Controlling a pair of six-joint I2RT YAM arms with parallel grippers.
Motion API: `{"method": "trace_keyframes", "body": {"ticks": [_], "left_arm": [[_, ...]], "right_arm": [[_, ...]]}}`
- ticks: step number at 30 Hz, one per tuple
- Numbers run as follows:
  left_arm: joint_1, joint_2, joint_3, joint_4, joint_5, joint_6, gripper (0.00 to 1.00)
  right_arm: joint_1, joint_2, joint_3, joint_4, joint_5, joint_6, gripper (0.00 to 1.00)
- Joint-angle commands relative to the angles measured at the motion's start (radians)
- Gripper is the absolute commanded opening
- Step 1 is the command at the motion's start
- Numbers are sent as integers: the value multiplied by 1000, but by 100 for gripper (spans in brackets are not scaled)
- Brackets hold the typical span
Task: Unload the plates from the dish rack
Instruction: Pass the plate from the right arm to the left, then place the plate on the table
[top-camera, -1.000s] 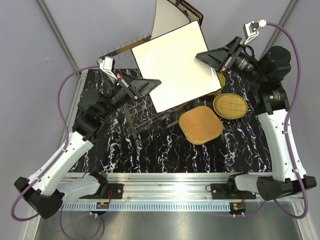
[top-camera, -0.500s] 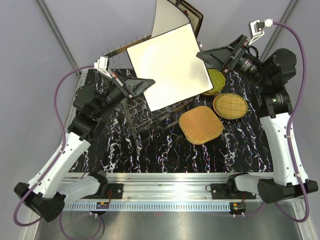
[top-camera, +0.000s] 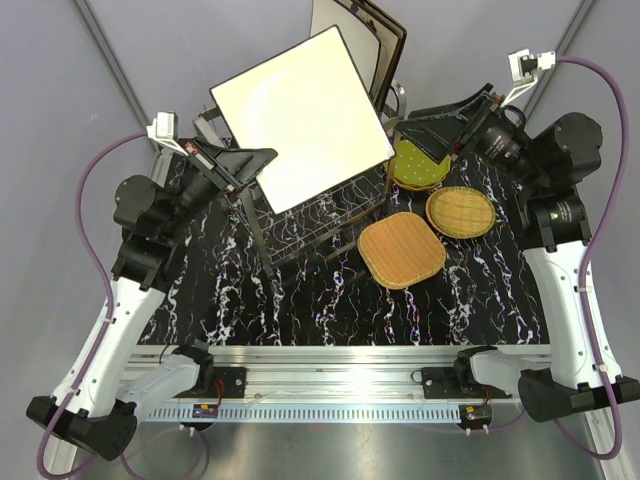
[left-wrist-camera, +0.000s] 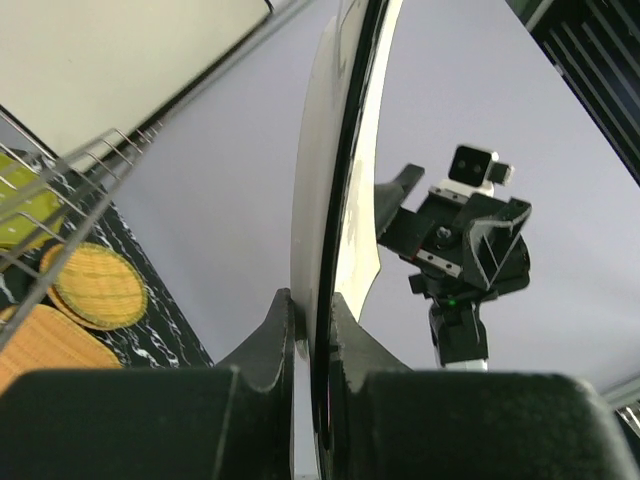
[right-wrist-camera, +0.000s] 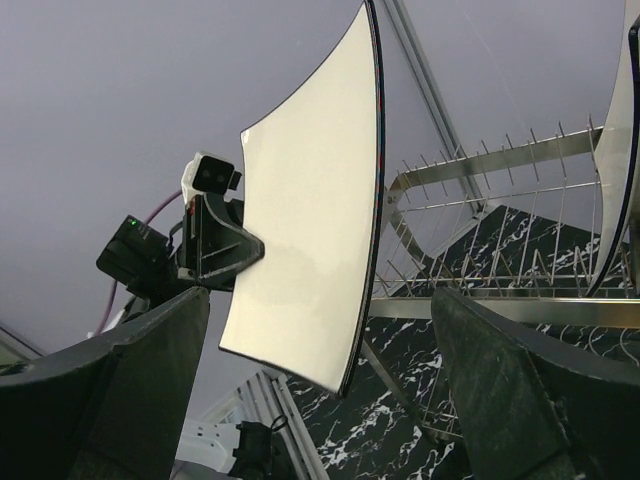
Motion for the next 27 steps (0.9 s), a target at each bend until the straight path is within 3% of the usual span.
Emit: {"method": "trace_keyframes", "body": {"ticks": [1, 18, 27], "left_arm": [[67, -74, 110, 190, 7, -49, 0], [446, -37, 156, 366, 76, -225, 0], [653, -36, 89, 498, 29, -340, 0]], "right_arm": [[-7, -52, -6, 59, -26, -119, 100], [-23, -61, -31, -66, -32, -316, 100], [-33, -54, -40, -131, -46, -396, 100]]}}
